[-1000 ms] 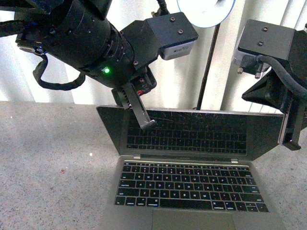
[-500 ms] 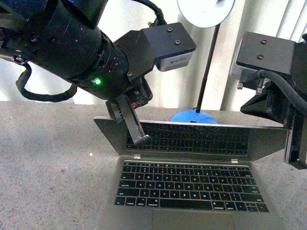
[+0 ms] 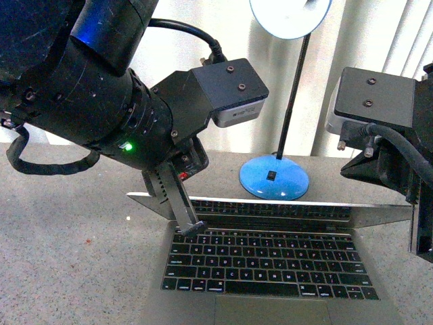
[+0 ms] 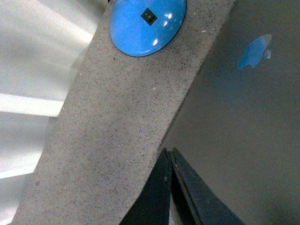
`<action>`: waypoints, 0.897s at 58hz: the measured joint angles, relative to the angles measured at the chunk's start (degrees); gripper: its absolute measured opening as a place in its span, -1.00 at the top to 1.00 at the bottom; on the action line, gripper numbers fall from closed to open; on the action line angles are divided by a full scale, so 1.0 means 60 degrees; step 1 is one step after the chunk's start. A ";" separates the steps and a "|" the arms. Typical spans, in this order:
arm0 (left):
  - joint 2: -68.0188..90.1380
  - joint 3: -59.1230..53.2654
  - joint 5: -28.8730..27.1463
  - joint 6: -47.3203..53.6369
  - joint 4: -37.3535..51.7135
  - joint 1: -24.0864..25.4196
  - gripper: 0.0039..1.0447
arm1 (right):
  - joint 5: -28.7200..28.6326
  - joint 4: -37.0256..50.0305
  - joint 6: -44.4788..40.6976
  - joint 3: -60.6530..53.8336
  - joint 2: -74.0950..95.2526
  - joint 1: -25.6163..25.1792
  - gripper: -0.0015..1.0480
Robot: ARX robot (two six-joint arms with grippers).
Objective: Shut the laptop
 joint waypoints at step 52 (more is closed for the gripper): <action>-0.0015 -0.0776 0.0182 -0.0313 0.0492 0.0018 0.94 | 0.0011 0.0022 -0.0146 -0.0550 0.0186 0.0350 0.94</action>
